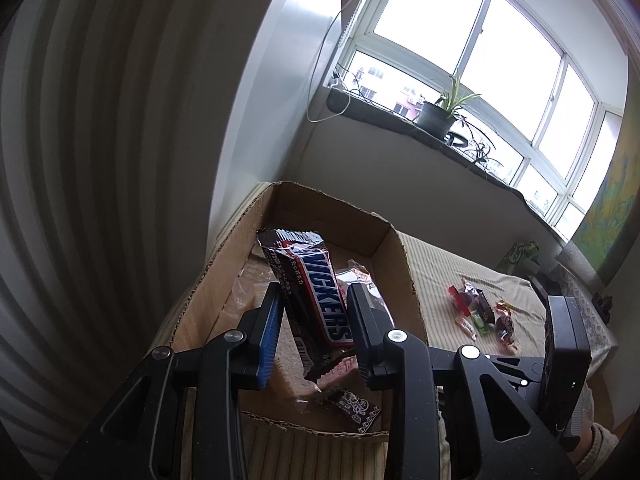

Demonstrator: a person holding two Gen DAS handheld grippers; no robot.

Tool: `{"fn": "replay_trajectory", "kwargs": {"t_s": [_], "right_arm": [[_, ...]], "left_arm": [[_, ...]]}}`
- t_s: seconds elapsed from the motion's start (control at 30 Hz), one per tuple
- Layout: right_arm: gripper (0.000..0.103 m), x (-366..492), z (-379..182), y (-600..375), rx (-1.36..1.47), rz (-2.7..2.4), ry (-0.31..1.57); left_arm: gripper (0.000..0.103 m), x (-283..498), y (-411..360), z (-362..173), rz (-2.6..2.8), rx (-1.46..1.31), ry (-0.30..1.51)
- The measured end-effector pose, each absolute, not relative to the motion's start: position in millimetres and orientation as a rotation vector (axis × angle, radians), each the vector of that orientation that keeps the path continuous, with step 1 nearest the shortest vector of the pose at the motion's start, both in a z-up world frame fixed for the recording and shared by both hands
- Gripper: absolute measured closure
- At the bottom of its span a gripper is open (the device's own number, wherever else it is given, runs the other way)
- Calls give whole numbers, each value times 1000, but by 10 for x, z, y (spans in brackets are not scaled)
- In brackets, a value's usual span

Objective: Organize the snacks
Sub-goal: 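Lower both snacks into the box and open both tools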

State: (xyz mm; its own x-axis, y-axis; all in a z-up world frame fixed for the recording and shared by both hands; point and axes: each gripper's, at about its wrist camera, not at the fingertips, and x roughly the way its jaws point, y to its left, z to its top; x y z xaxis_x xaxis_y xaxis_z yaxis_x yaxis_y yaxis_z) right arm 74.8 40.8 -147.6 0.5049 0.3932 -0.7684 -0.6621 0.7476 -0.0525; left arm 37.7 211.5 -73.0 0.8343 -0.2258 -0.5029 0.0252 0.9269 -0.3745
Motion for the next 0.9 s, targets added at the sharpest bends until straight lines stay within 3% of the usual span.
{"fn": "replay_trajectory", "kwargs": {"t_s": [0.4,0.63,0.9], "right_arm": [[80,736,-834,-226,-235,547,693],[80,956,-280,83,-246,597,559],[78,1551,-344,723,-248,653,531]], "left_arm": [[72,364,1950,-608,-185,-337,548],[72,452,1944,-485,-194,-302,527],[69,823,1987,-608,-178,-302,585]]}}
